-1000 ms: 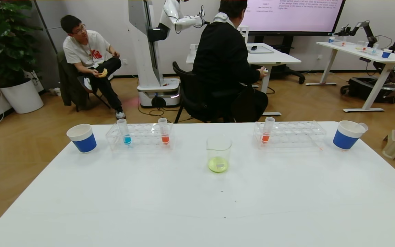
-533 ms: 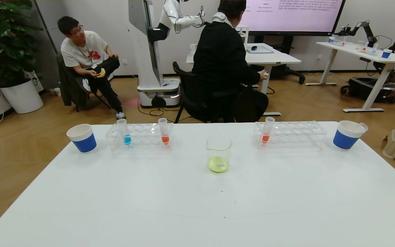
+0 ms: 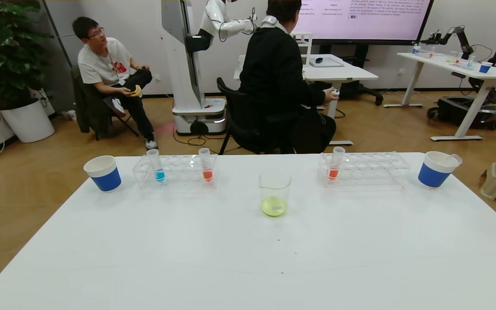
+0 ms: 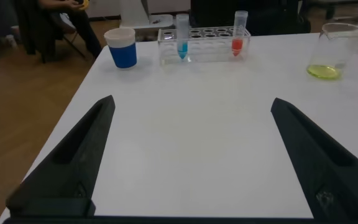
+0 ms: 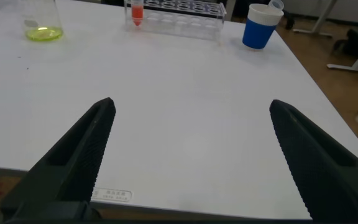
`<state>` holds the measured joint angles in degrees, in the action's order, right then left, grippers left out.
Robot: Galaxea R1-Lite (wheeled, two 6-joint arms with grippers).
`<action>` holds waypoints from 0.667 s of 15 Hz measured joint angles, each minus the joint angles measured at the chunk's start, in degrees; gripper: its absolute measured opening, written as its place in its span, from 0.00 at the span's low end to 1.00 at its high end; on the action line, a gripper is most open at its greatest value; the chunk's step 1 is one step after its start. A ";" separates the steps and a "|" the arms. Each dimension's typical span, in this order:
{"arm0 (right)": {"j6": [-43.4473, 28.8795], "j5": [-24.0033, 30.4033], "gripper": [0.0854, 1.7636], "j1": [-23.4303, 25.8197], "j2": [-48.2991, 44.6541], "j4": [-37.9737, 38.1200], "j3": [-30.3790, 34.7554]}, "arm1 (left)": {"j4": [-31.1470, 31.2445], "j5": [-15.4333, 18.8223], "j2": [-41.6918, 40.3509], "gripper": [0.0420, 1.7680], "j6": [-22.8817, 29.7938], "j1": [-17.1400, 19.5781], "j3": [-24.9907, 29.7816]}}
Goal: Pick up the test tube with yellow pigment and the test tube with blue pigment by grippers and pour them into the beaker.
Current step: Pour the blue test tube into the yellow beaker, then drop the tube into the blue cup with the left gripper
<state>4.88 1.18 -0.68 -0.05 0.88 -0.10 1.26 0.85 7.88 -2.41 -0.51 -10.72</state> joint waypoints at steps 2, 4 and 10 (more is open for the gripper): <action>0.00 0.00 0.98 0.00 0.00 0.00 0.00 | -3.18 0.09 7.74 0.99 0.66 -0.87 -4.88; 0.00 0.00 0.98 0.00 0.00 0.00 0.00 | -8.83 0.13 16.93 0.99 1.07 -1.38 -8.85; -0.02 0.02 0.98 0.00 0.02 0.02 0.00 | -33.26 0.20 47.19 0.99 1.49 -1.30 -15.38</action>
<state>4.85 1.21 -0.68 -0.02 0.90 -0.10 -32.00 1.05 55.06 -0.93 -1.82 -26.10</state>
